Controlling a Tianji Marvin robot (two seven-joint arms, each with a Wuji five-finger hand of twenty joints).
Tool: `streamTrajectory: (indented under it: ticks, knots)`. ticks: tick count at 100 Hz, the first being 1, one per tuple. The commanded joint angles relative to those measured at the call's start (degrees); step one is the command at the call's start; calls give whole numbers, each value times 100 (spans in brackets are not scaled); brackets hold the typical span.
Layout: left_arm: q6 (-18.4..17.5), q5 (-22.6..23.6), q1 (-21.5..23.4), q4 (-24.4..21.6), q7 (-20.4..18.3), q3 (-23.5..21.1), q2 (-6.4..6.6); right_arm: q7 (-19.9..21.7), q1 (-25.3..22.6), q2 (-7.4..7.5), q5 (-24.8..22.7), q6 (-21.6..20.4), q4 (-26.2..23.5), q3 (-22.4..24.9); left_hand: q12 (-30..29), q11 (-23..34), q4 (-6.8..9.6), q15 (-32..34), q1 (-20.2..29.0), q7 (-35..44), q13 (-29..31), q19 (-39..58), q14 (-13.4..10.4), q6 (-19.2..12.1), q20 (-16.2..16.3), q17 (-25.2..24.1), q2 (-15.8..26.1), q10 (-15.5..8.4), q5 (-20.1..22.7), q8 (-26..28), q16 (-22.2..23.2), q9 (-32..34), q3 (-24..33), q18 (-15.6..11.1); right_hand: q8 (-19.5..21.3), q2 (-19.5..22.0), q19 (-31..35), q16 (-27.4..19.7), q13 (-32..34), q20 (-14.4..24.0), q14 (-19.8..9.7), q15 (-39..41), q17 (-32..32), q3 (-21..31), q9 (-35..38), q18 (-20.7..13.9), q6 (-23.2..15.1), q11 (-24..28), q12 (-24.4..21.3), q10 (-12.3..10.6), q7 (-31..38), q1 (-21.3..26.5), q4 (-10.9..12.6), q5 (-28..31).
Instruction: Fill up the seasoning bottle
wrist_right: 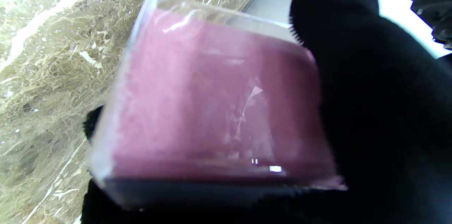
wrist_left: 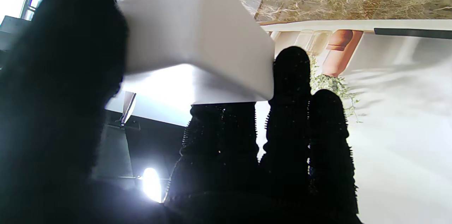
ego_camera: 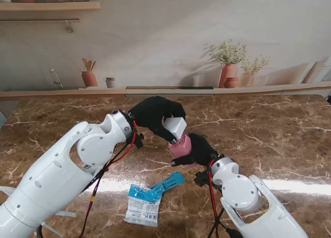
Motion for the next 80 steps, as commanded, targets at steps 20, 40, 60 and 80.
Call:
streamTrajectory:
  ticks: [20,40,60,80]
  knots:
    - [-62,52,3,66,-61,38,-18,54,7,-51,155,-2,-87,8,191,280,373,40,1819,1228,9,82,15,-1362,130,-105,1046,-120,918,503,92,453,1546,-40,244,2347,533,461,1082,229,-879,4909,205,2283,776,-869,-672,1205,292,-372,1397,1217,-60,1611]
    - [-144,73,11,58,-94,12,-1,17,-21,-69,245,64,-116,75,185,280,375,36,1822,1227,4,70,15,-1362,132,-114,1050,-134,921,500,97,457,1540,-54,237,2353,547,463,1093,235,-873,4920,222,2278,781,-868,-667,1203,292,-361,1374,1218,-59,1597]
    - [-221,94,-38,92,-98,50,0,11,-25,-72,253,104,-135,89,181,276,379,34,1824,1221,-1,60,17,-1375,137,-131,1048,-144,930,495,106,454,1544,-64,233,2362,557,462,1102,238,-878,4927,233,2269,783,-865,-654,1201,292,-354,1362,1213,-60,1589]
    - [-250,124,-92,151,-63,134,-11,21,11,-74,285,78,-105,62,180,276,379,31,1824,1214,-5,60,16,-1371,149,-139,1050,-138,921,492,112,454,1541,-73,217,2364,561,459,1111,234,-881,4929,254,2266,785,-865,-640,1192,284,-351,1344,1216,-56,1582]
